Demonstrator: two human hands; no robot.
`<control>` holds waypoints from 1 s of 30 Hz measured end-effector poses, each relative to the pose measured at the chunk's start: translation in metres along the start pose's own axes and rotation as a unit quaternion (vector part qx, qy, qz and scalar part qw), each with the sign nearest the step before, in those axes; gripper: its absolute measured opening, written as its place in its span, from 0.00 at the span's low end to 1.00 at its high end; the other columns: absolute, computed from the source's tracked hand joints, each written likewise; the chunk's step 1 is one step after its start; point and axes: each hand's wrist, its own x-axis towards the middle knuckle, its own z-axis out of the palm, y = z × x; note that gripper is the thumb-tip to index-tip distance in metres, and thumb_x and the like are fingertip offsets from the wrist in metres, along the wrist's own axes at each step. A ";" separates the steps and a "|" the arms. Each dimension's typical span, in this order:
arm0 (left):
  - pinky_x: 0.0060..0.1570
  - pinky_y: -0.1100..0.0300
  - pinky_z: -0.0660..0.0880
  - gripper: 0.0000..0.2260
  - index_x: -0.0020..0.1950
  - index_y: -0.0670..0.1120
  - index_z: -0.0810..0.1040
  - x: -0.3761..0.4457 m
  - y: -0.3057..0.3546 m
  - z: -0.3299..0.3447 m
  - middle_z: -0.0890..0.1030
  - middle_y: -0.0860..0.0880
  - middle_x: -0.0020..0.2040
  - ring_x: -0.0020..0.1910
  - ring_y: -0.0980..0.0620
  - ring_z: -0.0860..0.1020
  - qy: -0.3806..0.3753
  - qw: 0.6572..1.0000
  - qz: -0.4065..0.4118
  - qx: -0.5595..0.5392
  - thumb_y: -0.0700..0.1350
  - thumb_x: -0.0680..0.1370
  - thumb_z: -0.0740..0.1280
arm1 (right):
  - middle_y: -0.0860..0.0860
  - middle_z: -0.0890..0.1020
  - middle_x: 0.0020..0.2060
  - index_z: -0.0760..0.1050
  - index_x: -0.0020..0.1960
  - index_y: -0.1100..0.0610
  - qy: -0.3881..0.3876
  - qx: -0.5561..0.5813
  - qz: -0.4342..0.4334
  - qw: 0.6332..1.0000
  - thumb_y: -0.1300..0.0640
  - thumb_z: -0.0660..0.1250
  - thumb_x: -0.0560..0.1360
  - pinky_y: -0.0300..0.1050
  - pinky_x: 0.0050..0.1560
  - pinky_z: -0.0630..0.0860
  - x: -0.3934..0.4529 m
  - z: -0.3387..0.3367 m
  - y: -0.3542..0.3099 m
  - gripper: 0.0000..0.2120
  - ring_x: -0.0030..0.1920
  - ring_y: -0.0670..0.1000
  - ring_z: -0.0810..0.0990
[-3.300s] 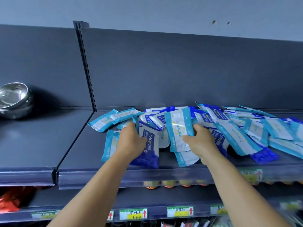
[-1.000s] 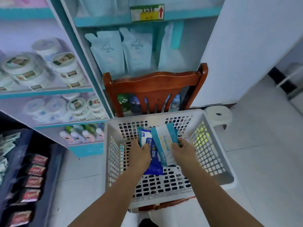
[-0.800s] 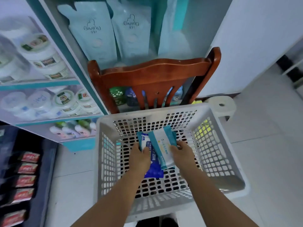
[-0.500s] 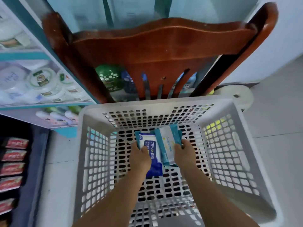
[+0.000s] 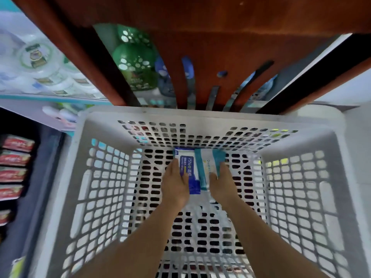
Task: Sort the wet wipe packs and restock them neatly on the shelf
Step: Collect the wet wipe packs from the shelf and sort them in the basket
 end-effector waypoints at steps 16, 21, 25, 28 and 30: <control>0.71 0.57 0.56 0.19 0.73 0.49 0.64 -0.156 0.083 -0.173 0.67 0.49 0.72 0.71 0.49 0.63 0.056 0.957 0.095 0.268 0.50 0.82 0.55 | 0.48 0.69 0.69 0.64 0.71 0.52 -0.037 -0.326 -0.350 0.878 0.50 0.53 0.82 0.45 0.70 0.58 -0.162 -0.080 -0.115 0.19 0.69 0.48 0.65; 0.68 0.60 0.59 0.19 0.73 0.52 0.62 -0.217 0.070 -0.238 0.67 0.53 0.71 0.70 0.51 0.63 0.148 0.959 0.051 0.238 0.51 0.82 0.55 | 0.46 0.67 0.71 0.63 0.72 0.51 -0.057 -0.316 -0.443 0.837 0.49 0.53 0.81 0.44 0.71 0.56 -0.222 -0.073 -0.162 0.20 0.71 0.48 0.63; 0.67 0.61 0.61 0.20 0.74 0.53 0.62 -0.270 0.041 -0.291 0.68 0.54 0.70 0.70 0.52 0.64 0.224 0.951 0.015 0.213 0.53 0.81 0.56 | 0.48 0.75 0.63 0.68 0.69 0.51 -0.053 -0.306 -0.529 0.790 0.45 0.51 0.79 0.47 0.65 0.64 -0.279 -0.045 -0.204 0.22 0.63 0.50 0.71; 0.67 0.60 0.62 0.21 0.73 0.52 0.64 -0.313 0.013 -0.332 0.68 0.53 0.70 0.69 0.52 0.65 0.285 0.938 -0.007 0.198 0.53 0.81 0.57 | 0.50 0.76 0.60 0.69 0.67 0.53 -0.053 -0.310 -0.588 0.745 0.45 0.56 0.79 0.49 0.60 0.66 -0.327 -0.016 -0.235 0.20 0.60 0.53 0.73; 0.66 0.59 0.63 0.20 0.72 0.52 0.65 -0.344 -0.009 -0.357 0.70 0.52 0.69 0.68 0.51 0.66 0.316 0.927 -0.022 0.200 0.53 0.80 0.58 | 0.51 0.76 0.59 0.70 0.66 0.54 -0.053 -0.309 -0.614 0.724 0.48 0.58 0.79 0.48 0.58 0.67 -0.365 0.006 -0.250 0.18 0.60 0.55 0.73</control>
